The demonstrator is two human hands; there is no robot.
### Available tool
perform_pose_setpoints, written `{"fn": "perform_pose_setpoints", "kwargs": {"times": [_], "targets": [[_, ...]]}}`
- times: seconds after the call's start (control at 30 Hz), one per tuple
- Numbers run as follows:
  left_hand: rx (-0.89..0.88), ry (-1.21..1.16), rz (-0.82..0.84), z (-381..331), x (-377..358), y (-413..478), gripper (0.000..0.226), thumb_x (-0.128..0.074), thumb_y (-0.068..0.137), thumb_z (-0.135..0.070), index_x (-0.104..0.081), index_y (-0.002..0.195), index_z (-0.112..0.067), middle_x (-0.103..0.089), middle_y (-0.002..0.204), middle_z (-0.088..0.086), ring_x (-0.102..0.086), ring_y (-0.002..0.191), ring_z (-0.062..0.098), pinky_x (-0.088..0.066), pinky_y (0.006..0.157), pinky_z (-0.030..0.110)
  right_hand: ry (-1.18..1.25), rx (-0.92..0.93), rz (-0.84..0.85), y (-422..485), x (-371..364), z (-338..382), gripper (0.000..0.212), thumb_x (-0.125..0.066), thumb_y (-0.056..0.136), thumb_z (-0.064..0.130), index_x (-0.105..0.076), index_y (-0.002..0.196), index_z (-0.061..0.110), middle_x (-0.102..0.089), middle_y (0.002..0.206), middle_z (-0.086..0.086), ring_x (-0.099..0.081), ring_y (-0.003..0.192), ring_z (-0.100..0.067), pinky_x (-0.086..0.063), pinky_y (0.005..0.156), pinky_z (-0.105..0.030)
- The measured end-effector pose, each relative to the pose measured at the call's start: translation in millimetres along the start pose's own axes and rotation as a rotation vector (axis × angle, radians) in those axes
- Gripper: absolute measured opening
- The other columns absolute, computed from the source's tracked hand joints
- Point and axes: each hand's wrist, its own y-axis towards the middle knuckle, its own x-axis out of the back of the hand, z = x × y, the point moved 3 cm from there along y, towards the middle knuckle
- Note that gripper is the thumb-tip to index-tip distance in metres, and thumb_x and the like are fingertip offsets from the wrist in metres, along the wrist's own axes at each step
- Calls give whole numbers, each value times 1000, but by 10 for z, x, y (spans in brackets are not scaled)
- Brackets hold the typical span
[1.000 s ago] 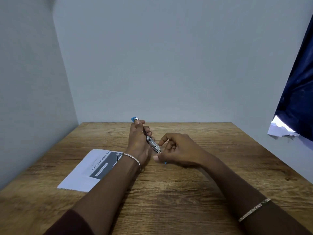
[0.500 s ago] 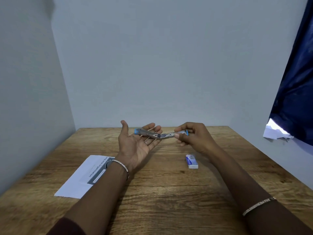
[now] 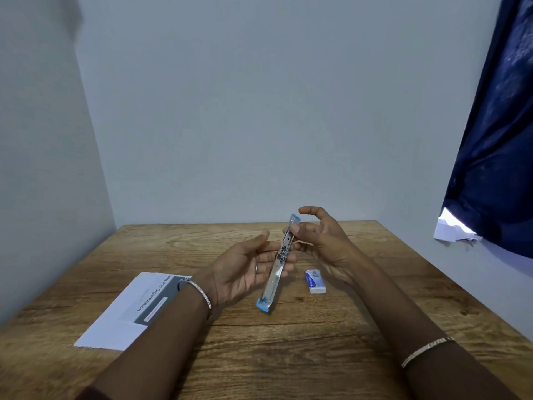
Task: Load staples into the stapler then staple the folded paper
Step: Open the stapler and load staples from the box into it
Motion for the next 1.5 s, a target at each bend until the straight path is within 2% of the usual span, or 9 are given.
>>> {"fn": "perform_pose_setpoints", "kwargs": {"times": [0.23, 0.37, 0.47, 0.67, 1.1, 1.23, 1.33, 1.4, 1.5], "targets": [[-56, 85, -80, 108, -58, 88, 50, -37, 105, -41, -66, 95, -2, -65, 60, 8, -58, 41, 15, -48, 39, 21, -185, 58, 105, 0, -164, -88, 30, -75, 89, 12, -56, 113, 15, -65, 64, -2, -55, 54, -12, -52, 64, -27], [-72, 52, -122, 150, -83, 104, 43, -41, 103, -44, -59, 85, -10, -62, 55, 8, -53, 34, 14, -43, 34, 18, -273, 91, 28, -1, -178, -106, 22, -75, 89, 20, -63, 107, 17, -73, 72, -2, -65, 65, -10, -49, 71, -34], [-119, 17, -170, 139, -65, 121, 40, -41, 103, -44, -55, 86, -10, -60, 54, 8, -51, 32, 14, -41, 32, 18, -470, 205, -118, -23, -225, -94, 20, -72, 92, 22, -63, 109, 24, -75, 97, 4, -69, 87, -14, -55, 82, -41], [-191, -17, -307, 98, 36, 134, 43, -38, 104, -45, -53, 84, -10, -58, 51, 7, -47, 30, 14, -39, 32, 18, -797, 497, -187, -71, -286, 11, 14, -68, 91, 16, -66, 103, 24, -68, 106, 11, -63, 87, -7, -41, 65, -21], [-219, 39, -307, 179, 5, 183, 51, -29, 107, -44, -55, 81, -9, -63, 51, 3, -60, 40, 14, -51, 41, 24, -1036, 493, -47, -80, -340, -140, 19, -71, 88, 29, -69, 106, 33, -65, 103, 11, -56, 99, -10, -34, 71, -16], [-197, -76, -243, 190, -15, 170, 48, -26, 109, -39, -52, 81, -10, -71, 84, 18, -76, 78, 23, -62, 61, 39, -1092, 477, 2, -70, -386, -167, 22, -64, 81, 35, -65, 103, 33, -63, 102, 14, -52, 100, -9, -37, 79, -19], [-178, -130, -262, 194, -22, 168, 46, -26, 109, -36, -52, 85, -8, -58, 109, 25, -71, 97, 29, -62, 68, 43, -1076, 417, 30, -56, -394, -198, 18, -60, 83, 33, -60, 101, 35, -58, 102, 19, -49, 104, -9, -44, 78, -20], [-151, -178, -270, 206, -29, 171, 46, -26, 109, -37, -53, 89, -7, -57, 113, 25, -69, 95, 32, -63, 72, 44, -1021, 370, 68, -71, -411, -226, 16, -57, 85, 31, -54, 100, 36, -54, 99, 24, -52, 101, -10, -50, 75, -23], [-115, -320, -246, 198, -26, 164, 44, -26, 109, -37, -52, 100, -3, -74, 99, 29, -77, 82, 32, -64, 59, 39, -982, 366, 97, -97, -446, -236, 19, -61, 87, 26, -49, 101, 33, -54, 90, 22, -56, 95, -15, -51, 80, -33]]}}
